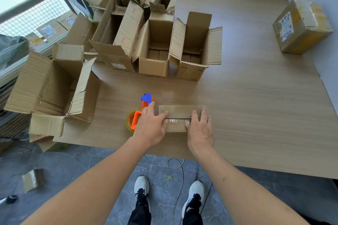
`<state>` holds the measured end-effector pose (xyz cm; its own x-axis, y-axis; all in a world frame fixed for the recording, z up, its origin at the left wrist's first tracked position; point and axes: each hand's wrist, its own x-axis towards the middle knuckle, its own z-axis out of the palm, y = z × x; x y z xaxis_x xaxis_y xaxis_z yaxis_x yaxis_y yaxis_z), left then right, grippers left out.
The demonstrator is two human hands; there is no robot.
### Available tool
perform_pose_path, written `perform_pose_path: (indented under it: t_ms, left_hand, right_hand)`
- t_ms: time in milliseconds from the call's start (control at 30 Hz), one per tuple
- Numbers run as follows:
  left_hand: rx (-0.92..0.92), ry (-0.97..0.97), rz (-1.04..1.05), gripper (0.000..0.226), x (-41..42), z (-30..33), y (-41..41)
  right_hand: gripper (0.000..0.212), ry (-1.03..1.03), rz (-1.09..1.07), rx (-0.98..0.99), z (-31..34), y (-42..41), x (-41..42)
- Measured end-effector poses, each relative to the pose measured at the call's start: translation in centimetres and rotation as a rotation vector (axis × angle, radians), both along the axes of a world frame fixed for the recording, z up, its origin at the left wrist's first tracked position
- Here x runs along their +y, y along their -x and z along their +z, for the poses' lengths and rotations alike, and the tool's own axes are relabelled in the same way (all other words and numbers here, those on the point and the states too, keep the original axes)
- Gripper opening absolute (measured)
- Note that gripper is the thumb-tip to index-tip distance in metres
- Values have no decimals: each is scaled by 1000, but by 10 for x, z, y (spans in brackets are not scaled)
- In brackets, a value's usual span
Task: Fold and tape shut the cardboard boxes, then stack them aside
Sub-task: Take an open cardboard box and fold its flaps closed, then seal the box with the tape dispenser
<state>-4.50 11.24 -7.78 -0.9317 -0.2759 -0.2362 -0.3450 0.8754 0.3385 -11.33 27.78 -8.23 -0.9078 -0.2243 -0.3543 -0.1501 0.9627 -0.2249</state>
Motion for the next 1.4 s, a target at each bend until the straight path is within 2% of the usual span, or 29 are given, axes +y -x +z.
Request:
perform_pose_path:
  t_ms: [67, 133, 233, 333, 467, 567, 667, 767, 867, 933, 1033, 1400]
  left_hand:
    - [30, 47, 148, 40, -9, -2, -5]
    - [-93, 74, 261, 49, -18, -6, -11]
    - [-286, -14, 306, 69, -31, -18, -19]
    - [-319, -10, 280, 88, -36, -32, -21]
    - [-246, 41, 293, 92, -42, -38, -17]
    - [-139, -68, 292, 92, -47, -36, -17]
    - [34, -170, 314, 102, -51, -22, -25]
    - [200, -252, 201, 109, -60, -3, -35]
    - [272, -279, -49, 106, -70, 14, -39]
    - [242, -248, -211, 108, -75, 23, -37]
    - [130, -193, -324, 112, -76, 32, -34]
    - [-41, -106, -441, 125, -50, 42, -7]
  right_hand:
    - [56, 1, -4, 9, -2, -1, 0]
    - [56, 17, -3, 6, -3, -2, 2]
    - [54, 45, -2, 9, -1, 0, 7]
    - [53, 76, -5, -5, 2, 1, 11]
    - [52, 87, 13, -11, 5, -4, 10]
    - [53, 79, 19, -14, 6, -6, 8]
    - [54, 86, 19, 0, 3, -6, 7]
    - [55, 119, -2, 0, 1, -8, 5]
    - [54, 153, -22, 0, -1, -13, 2]
    - [53, 173, -30, -3, -2, -16, 1]
    - [55, 177, -19, -20, -2, -17, 2]
    - [46, 403, 53, -76, -9, -4, 35]
